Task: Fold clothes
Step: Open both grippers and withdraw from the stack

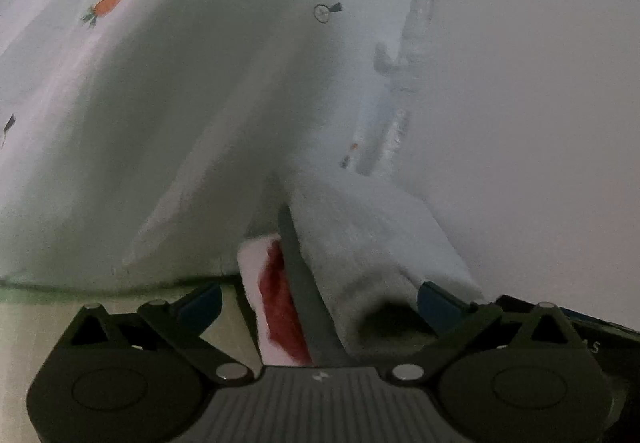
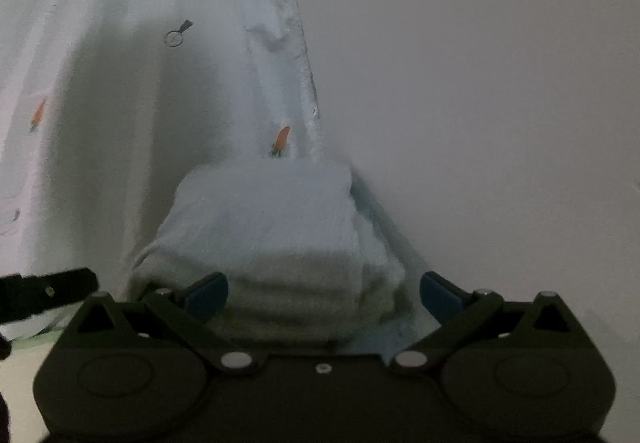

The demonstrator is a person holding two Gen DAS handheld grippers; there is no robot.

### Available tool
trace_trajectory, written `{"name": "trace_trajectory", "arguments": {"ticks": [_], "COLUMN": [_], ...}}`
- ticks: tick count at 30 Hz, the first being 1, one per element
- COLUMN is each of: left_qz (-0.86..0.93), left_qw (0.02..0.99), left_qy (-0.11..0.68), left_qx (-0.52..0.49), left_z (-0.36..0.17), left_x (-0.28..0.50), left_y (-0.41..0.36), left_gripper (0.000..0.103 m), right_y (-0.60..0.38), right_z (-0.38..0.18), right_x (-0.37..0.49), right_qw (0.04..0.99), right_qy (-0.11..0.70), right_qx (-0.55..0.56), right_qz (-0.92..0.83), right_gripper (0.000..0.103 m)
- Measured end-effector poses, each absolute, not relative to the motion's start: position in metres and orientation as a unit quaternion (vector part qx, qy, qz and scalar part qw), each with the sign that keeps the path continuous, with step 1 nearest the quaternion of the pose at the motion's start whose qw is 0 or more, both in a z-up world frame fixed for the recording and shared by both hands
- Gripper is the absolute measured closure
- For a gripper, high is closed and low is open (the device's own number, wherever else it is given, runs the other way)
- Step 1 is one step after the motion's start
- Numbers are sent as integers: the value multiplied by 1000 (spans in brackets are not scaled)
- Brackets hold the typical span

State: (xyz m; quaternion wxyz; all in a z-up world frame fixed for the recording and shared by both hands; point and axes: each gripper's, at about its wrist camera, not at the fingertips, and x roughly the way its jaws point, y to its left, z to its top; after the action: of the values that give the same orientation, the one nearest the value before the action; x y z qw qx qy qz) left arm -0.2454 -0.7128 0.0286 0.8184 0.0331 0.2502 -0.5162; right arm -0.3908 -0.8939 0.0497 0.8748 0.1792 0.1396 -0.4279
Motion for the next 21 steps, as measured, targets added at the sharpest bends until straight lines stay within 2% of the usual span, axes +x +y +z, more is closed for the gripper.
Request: {"name": "trace_trajectory", "arguments": {"ticks": [14, 21], "left_qz": [-540, -530], "left_qw": [783, 788], "left_qy": [296, 291], "left_qx": [92, 119], "left_z": [-15, -17], "left_x": [-322, -331], "left_y": [-621, -611], "left_gripper": [0, 0], "right_y": [-790, -774], "right_z": [-8, -6], "right_x": [-449, -458], "right_qw": [851, 851], "right_qy": [237, 233], "right_qx": [194, 187], "right_qz": [-426, -433], "right_gripper": [0, 0]}}
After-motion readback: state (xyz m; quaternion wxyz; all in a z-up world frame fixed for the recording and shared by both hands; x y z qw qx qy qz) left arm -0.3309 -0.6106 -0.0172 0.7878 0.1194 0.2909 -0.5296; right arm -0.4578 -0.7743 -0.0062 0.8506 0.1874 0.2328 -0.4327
